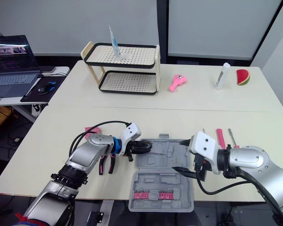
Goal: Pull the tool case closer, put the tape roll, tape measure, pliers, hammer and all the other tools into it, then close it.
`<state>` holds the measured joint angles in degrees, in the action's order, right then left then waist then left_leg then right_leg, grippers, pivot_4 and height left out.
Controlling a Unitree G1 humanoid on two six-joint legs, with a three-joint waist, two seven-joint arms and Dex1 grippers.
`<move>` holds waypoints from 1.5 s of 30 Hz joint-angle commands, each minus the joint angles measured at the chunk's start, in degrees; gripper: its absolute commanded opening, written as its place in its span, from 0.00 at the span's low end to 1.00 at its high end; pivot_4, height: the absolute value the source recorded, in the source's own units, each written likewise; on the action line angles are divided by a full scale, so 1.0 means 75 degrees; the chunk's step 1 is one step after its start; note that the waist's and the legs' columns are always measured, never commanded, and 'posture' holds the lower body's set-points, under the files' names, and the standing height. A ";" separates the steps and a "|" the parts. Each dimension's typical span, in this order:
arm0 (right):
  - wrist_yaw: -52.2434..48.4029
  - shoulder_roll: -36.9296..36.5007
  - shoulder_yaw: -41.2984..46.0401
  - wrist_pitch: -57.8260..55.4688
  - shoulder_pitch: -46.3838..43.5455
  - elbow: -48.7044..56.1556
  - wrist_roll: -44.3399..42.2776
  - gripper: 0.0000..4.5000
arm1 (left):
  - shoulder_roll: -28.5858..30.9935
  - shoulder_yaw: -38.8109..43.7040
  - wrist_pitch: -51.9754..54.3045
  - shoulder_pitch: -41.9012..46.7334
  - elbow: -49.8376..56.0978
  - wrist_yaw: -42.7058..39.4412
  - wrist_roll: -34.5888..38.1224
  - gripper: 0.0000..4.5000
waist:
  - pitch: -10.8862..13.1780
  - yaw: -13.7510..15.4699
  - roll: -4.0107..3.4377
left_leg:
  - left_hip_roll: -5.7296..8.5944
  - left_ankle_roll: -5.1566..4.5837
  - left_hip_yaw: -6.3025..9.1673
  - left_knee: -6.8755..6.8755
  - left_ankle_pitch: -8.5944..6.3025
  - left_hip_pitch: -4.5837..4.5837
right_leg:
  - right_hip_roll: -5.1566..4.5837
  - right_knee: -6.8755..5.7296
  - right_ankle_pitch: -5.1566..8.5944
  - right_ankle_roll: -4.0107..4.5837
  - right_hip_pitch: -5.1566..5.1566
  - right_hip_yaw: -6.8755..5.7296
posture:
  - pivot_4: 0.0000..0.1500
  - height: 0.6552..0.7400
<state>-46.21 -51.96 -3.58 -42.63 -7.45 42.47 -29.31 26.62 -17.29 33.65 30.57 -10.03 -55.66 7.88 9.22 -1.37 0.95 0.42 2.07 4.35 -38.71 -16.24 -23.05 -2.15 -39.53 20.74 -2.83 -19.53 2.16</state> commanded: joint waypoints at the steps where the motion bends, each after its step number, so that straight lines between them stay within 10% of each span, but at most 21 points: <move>1: -0.0018 -0.0091 0.0200 -0.0004 0.0027 0.0300 -0.0069 1.00 | 0.0071 0.0427 0.0394 0.0101 0.0926 0.0092 0.0328 0.63 | 0.0000 -0.0002 0.0000 | 0.0000 0.0000 0.0000 0.0000 0.0000 0.0000 | 0.0000 0.0001 0.0000 0.0000 0.0000 0.0000 | 1.00 0.87; 5: -0.0013 -0.0090 0.0234 -0.0021 0.0048 0.0305 -0.0076 1.00 | 0.0298 0.0639 0.0445 0.0012 0.1434 -0.0008 0.0508 0.91 | 0.0000 -0.0004 0.0000 | -0.0001 0.0000 -0.0001 0.0000 0.0000 0.0000 | 0.0000 0.0000 0.0000 0.0000 0.0000 0.0001 | 1.00 0.87; 10: -0.0031 -0.0061 0.0165 0.0024 -0.0002 0.0252 -0.0041 1.00 | 0.0517 0.0659 -0.0480 -0.0216 0.1297 -0.0498 0.0642 0.91 | 0.0000 0.0002 0.0000 | -0.0001 0.0001 -0.0001 0.0000 0.0000 0.0001 | 0.0000 0.0001 0.0000 0.0000 0.0001 0.0000 | 1.00 0.87; 22: 0.0024 -0.0004 0.0076 0.0056 0.0042 0.0315 0.0011 1.00 | 0.0404 0.0458 -0.1885 -0.0198 0.0153 -0.0937 0.0346 0.15 | 0.0000 0.0006 0.0000 | 0.0000 0.0000 0.0000 0.0000 0.0000 0.0001 | -0.0001 0.0002 0.0000 0.0000 0.0001 -0.0002 | 1.00 0.87; 45: -0.0013 -0.0016 0.0097 -0.0021 0.0096 0.0393 -0.0015 1.00 | -0.0376 0.0018 -0.3271 0.0399 -0.2732 -0.0672 -0.0921 0.15 | 0.0000 0.0005 0.0001 | 0.0002 0.0000 -0.0002 -0.0001 0.0000 0.0002 | 0.0001 -0.0001 0.0000 0.0000 -0.0001 -0.0009 | 1.00 0.87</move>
<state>-46.17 -51.83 -3.58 -43.06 -6.84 43.23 -28.87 23.77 -16.05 9.36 33.53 -29.62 -60.80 2.40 9.22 -1.33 0.96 0.45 2.07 4.34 -38.72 -16.24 -23.03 -2.15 -39.54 20.74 -2.83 -19.52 2.09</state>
